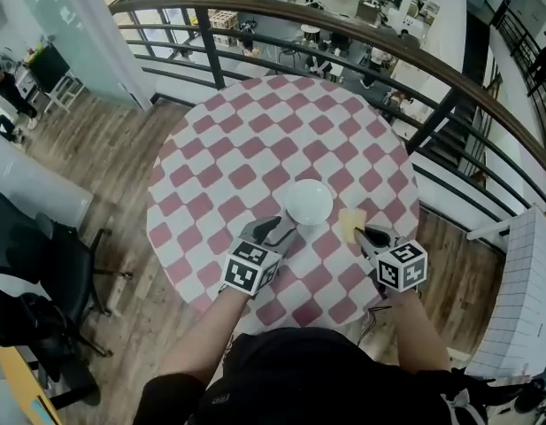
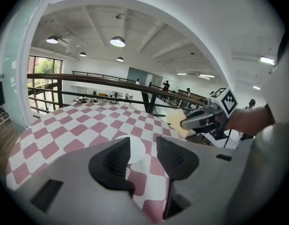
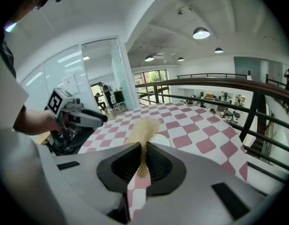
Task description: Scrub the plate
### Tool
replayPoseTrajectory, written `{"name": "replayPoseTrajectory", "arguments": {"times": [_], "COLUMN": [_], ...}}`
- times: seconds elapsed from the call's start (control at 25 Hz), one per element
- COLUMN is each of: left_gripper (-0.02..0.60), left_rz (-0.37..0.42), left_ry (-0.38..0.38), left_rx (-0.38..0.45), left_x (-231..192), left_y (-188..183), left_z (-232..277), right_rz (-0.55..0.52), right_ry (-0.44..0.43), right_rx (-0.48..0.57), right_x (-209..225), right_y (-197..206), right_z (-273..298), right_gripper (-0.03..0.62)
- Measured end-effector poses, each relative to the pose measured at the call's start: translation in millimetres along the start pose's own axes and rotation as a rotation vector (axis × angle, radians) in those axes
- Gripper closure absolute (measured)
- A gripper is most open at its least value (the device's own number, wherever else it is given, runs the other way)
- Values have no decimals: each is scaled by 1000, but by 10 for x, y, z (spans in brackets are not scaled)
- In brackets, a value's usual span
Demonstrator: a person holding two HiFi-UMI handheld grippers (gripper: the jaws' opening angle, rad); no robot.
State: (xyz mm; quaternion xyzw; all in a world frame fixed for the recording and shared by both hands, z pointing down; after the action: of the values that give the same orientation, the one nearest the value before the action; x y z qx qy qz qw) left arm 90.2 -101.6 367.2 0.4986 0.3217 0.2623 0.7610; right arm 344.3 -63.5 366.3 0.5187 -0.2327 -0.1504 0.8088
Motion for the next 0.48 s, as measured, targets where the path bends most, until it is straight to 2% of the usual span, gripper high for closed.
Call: {"name": "replayPoseTrajectory", "arguments": {"times": [0.2,0.48], "left_gripper": [414,456], "left_rz": [-1,60], "left_ry": [46,60], "left_rx": [80,232], "left_x": [226,563], "left_y": [-314,-659], "left_z": [-244,-611], "right_rz": [112,158], "right_ry": [-67,-216], "right_rx": [123,308], "right_x": [-243,-663], "right_y": [-170,-600], "right_z": [-165,-404], "right_gripper": [554,556]}}
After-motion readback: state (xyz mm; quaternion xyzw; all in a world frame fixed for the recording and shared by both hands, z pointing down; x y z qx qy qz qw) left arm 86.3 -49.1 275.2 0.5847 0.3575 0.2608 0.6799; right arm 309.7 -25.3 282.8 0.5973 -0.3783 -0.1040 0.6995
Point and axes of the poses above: the fingertips, and each gripper's own axes: z forward along the fingers, x to its right, y out of its underside, the point moved 8 cm from there along -z, backward along the fingers, and after that the axes turned 15 degrees about x, right-handed, at the moved point
